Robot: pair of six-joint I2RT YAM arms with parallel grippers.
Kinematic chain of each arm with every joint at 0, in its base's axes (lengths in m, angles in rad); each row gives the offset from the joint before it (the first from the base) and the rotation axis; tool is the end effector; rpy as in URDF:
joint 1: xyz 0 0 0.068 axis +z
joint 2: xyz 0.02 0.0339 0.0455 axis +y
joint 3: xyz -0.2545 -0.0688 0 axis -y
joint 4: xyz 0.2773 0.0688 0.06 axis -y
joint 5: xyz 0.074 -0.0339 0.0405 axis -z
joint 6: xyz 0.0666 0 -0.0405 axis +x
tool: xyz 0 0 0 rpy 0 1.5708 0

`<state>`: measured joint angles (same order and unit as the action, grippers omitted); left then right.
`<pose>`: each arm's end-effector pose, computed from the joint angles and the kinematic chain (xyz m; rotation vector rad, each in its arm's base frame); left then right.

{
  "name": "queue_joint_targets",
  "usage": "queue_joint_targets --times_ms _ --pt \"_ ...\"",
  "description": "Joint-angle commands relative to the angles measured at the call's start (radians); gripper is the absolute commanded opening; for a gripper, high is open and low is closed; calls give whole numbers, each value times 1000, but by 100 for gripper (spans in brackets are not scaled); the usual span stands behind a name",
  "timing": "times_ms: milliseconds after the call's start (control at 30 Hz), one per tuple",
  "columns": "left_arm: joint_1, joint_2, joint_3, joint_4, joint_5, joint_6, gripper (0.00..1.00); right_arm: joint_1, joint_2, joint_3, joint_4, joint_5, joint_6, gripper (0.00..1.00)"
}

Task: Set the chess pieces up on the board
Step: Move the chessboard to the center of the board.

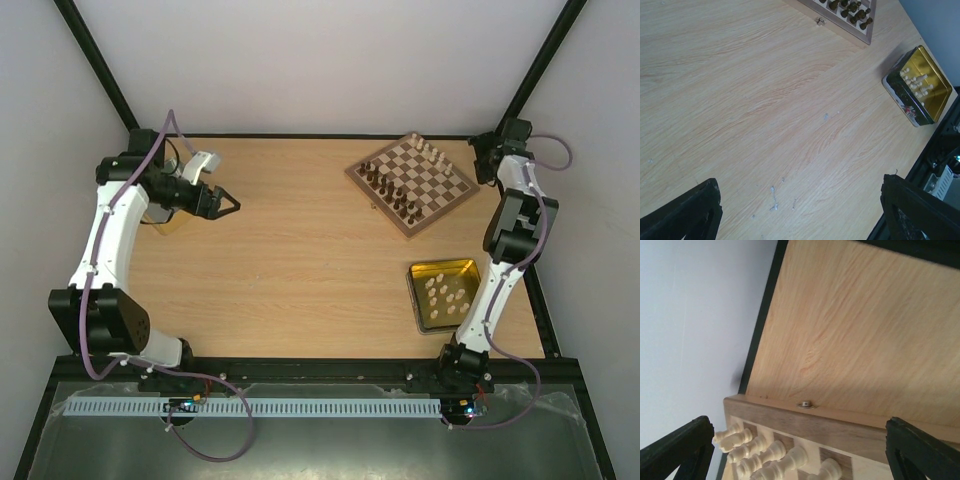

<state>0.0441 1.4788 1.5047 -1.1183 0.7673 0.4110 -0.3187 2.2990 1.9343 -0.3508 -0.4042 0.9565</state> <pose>0.3301 -0.0317 0.3258 0.6690 2.3129 -0.8104 0.5513 -0.1543 0.1719 1.2138 2.0045 0.7874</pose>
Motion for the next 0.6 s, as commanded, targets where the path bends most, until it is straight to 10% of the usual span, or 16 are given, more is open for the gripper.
queue_joint_targets --times_ms 0,567 --pt "-6 -47 -35 -18 10 -3 87 9 44 2 88 -118 35 91" --pt "-6 -88 -116 18 -8 -26 87 -10 121 32 52 -126 5 91"
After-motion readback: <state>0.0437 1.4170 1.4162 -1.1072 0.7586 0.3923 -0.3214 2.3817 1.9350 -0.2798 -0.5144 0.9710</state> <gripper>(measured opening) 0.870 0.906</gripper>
